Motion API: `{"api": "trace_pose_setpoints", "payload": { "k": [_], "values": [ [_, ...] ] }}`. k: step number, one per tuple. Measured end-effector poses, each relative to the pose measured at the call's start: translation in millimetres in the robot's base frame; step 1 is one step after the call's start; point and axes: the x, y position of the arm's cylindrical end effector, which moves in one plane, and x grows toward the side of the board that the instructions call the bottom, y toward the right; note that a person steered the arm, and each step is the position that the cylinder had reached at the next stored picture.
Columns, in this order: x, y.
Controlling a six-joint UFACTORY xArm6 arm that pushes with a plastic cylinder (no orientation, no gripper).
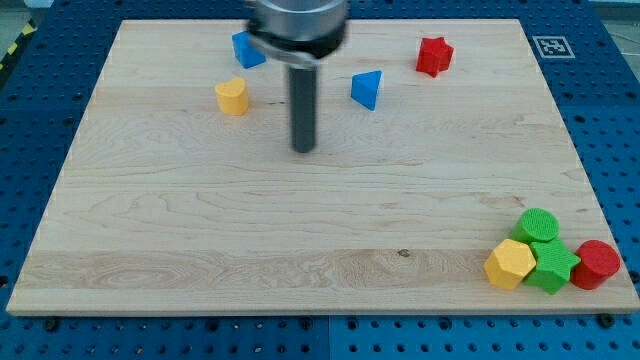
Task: Move the yellow heart below the blue triangle
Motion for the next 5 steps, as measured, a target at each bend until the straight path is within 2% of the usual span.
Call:
{"api": "trace_pose_setpoints", "payload": {
  "k": [1, 2, 3, 5],
  "values": [
    [-19, -79],
    [-68, -141],
    [-95, -168],
    [-85, -87]
  ]
}}
